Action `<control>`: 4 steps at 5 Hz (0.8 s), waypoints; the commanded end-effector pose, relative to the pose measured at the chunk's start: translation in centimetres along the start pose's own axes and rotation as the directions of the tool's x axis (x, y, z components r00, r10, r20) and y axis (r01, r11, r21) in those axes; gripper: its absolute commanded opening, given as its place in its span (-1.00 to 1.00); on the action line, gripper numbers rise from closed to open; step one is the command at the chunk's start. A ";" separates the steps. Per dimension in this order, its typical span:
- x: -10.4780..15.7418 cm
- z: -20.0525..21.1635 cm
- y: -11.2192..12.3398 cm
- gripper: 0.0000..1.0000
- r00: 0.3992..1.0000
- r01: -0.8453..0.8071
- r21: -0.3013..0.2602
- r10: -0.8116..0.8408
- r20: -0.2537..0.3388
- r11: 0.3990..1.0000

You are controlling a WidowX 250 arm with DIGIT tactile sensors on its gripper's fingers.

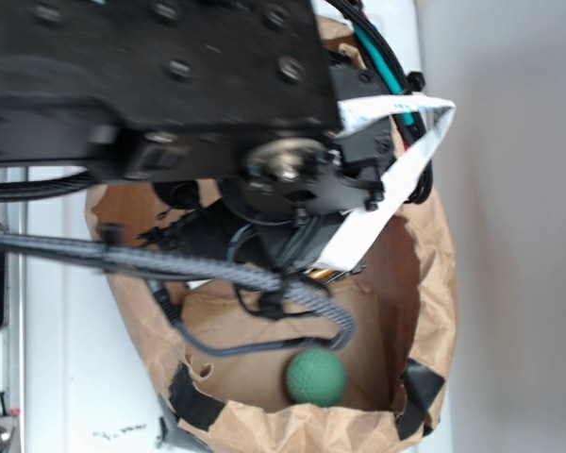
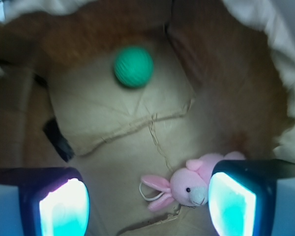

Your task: Grab the green ball.

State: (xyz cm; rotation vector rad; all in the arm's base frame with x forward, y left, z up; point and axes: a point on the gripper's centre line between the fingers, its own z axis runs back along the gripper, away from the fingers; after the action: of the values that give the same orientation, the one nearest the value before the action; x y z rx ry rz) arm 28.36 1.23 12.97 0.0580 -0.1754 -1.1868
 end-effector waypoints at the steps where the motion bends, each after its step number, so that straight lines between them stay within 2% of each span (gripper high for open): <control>1: 1.2 -0.3 1.8 1.00 0.998 0.054 0.045 -0.052 -0.040 0.998; 2: 2.1 -2.0 -0.1 1.00 0.987 0.155 0.022 -0.154 -0.041 0.988; 3: 3.3 -2.9 -1.6 1.00 0.968 0.251 -0.004 -0.251 0.016 0.968; 4: 4.7 -3.8 -2.1 1.00 0.945 0.324 -0.011 -0.323 0.040 0.946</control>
State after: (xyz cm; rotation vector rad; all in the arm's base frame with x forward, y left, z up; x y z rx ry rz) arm 28.60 -3.19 7.64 0.0179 -0.1521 -1.4847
